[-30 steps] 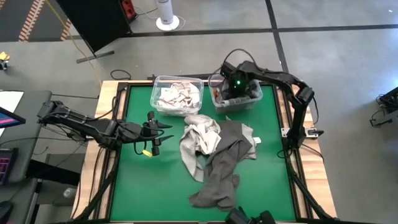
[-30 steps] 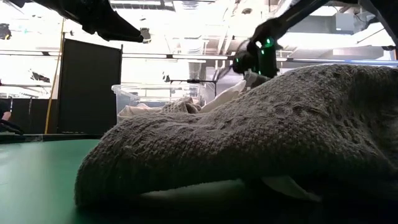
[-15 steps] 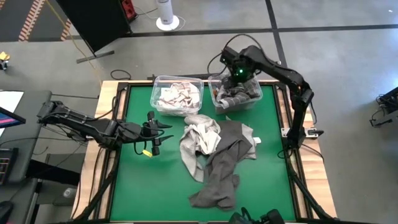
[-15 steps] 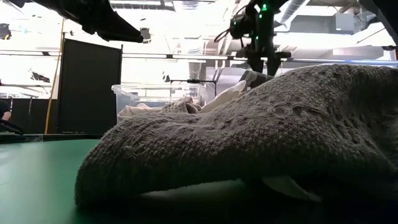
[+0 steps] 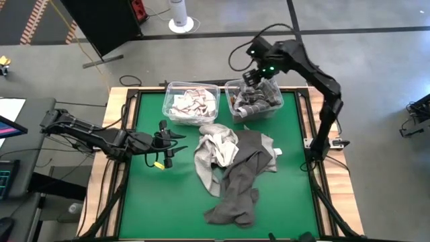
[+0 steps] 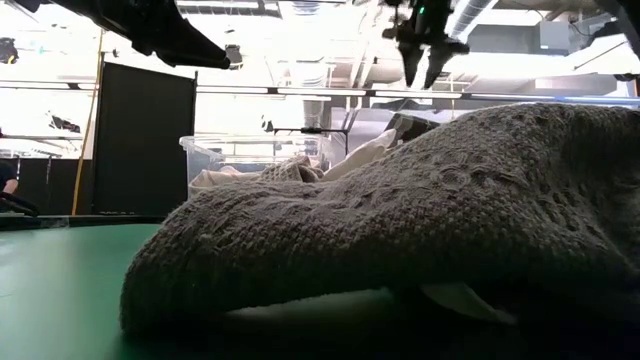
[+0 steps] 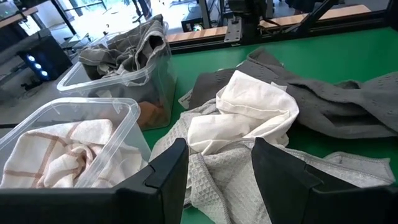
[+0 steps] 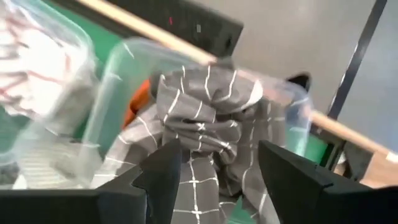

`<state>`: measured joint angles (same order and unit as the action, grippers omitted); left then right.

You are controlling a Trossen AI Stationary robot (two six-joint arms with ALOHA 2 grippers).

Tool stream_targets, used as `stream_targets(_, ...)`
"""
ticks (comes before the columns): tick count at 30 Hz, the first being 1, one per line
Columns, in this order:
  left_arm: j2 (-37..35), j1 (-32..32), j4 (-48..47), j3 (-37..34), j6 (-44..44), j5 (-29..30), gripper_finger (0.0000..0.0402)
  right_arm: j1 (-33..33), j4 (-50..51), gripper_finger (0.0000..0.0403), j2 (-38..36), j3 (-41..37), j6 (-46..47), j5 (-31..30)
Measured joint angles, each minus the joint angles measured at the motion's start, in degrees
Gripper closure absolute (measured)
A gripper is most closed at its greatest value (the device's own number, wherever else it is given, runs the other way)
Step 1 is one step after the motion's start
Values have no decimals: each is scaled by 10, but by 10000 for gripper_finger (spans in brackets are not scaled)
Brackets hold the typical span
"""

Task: Sort towels by color in basket
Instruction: Put the black striped microfiber towel into the right transparent bin

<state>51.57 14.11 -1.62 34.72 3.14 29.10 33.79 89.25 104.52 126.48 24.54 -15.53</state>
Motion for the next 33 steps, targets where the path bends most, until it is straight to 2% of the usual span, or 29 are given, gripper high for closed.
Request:
stream_targets(4,0,0,-5,0,-2,0,233,-26,3,163,-44,-16,11,-70)
stream_targets(6,0,0,-5,0,-2,0,233,-38,2,163,-62,-27,19,-80)
stream_targets(17,0,0,-5,0,-10,0,233,-97,-8,162,-153,-157,40,-80)
stream_targets(27,0,0,-5,0,-10,0,233,-143,-188,162,-231,-364,35,-57)
stream_targets(33,0,0,-5,0,-12,0,233,-162,-242,162,-238,-442,42,-38)
